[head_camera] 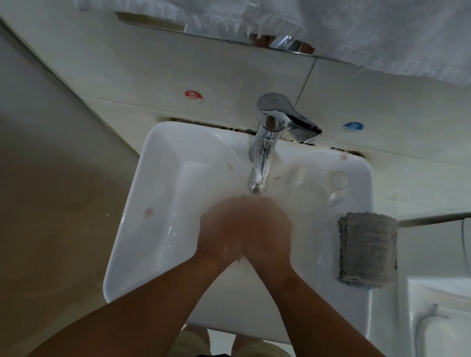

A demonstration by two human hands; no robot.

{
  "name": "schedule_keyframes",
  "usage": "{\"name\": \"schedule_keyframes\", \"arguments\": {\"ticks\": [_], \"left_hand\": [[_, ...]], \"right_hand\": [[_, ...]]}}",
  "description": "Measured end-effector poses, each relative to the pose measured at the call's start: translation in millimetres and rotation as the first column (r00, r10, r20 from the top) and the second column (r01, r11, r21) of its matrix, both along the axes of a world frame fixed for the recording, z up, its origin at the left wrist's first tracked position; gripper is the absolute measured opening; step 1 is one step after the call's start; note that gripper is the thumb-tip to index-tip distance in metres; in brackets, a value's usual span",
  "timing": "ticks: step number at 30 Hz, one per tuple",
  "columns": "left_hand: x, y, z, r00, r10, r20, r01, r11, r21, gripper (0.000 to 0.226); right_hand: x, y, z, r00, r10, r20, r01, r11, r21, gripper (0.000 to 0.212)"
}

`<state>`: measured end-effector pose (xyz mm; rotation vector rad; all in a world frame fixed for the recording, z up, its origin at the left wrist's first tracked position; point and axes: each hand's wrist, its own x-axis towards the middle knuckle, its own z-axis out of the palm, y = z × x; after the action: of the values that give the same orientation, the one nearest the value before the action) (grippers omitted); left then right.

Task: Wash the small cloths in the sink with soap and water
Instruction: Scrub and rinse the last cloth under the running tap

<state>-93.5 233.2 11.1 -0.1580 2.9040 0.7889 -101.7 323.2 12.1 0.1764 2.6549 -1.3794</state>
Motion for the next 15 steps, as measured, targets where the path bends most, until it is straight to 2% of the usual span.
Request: {"name": "schedule_keyframes", "arguments": {"ticks": [1,2,3,4,5,6,8,13,15], "left_hand": [[1.3,0.4,2.9,0.996,0.043,0.073,-0.047,0.997,0.066,0.029],[2.8,0.0,6.1,0.975,0.157,0.160,-0.189,0.959,0.213,0.033],[3.7,0.2,6.9,0.922,0.283,0.263,-0.371,0.837,0.402,0.031],[5.8,0.7,6.8,0.860,0.360,0.361,-0.507,0.675,0.535,0.025],[6.8,1.3,7.0,0.827,0.391,0.405,-0.563,0.572,0.597,0.019],[7.1,1.6,6.6,0.833,0.397,0.386,-0.553,0.563,0.614,0.015],[8.9,2.4,4.2,0.874,0.385,0.297,-0.485,0.649,0.586,0.019],[7.4,2.0,-3.2,0.920,0.369,0.130,-0.381,0.767,0.516,0.029],[5.5,-2.6,-11.0,0.955,0.296,0.024,-0.275,0.851,0.448,0.023]], "right_hand": [[1.4,0.2,0.0,0.999,-0.031,0.033,0.033,0.998,-0.051,0.049],[3.3,1.2,-0.5,0.996,-0.050,0.070,0.057,0.992,-0.109,0.042],[5.4,2.3,-1.7,0.994,-0.049,0.103,0.066,0.983,-0.171,0.032],[7.4,3.2,-3.1,0.992,-0.035,0.121,0.061,0.974,-0.218,0.023],[9.3,4.3,-6.6,0.993,-0.023,0.116,0.050,0.971,-0.233,0.018],[10.9,5.0,-9.9,0.995,-0.016,0.097,0.037,0.975,-0.218,0.015],[12.3,3.1,-9.3,0.998,-0.014,0.064,0.026,0.983,-0.182,0.015],[4.4,0.0,-2.3,0.997,0.001,0.078,0.007,0.995,-0.102,0.025],[0.8,0.6,-8.3,0.995,0.102,-0.012,-0.100,0.992,0.075,0.025]]}}
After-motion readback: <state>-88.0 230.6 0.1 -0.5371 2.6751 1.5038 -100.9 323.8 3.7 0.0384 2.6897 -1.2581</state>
